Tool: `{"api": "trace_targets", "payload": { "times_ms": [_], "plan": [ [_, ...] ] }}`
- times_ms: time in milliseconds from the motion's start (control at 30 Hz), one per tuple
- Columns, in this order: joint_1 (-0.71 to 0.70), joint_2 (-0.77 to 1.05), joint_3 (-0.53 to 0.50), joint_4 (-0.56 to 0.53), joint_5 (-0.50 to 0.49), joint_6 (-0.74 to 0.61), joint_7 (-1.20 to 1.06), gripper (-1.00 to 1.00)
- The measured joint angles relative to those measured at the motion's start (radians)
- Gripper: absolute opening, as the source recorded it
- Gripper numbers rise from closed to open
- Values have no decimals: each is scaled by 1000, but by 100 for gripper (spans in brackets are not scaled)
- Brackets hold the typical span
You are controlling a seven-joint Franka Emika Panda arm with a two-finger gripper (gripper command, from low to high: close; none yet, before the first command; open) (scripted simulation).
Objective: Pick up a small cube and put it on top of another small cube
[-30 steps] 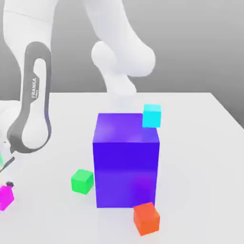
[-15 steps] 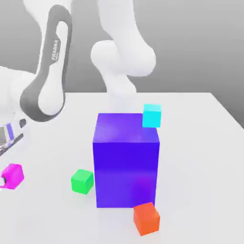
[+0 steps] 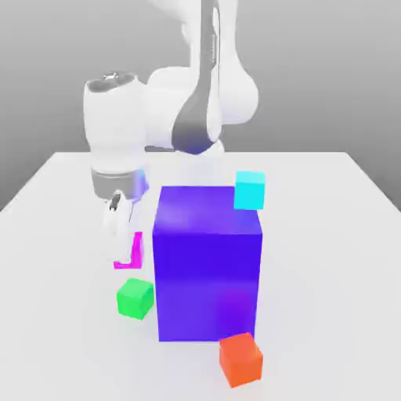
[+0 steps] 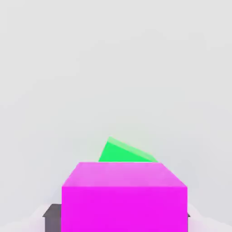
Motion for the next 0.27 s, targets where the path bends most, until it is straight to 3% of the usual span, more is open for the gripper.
{"api": "trace_targets", "payload": {
  "times_ms": [167, 200, 267],
  "plan": [
    [-13, 156, 4, 5, -39, 151, 27, -100],
    [-12, 188, 3, 5, -40, 183, 28, 100],
    [-10, 188, 3, 5, -40, 183, 28, 100]
  ]
}}
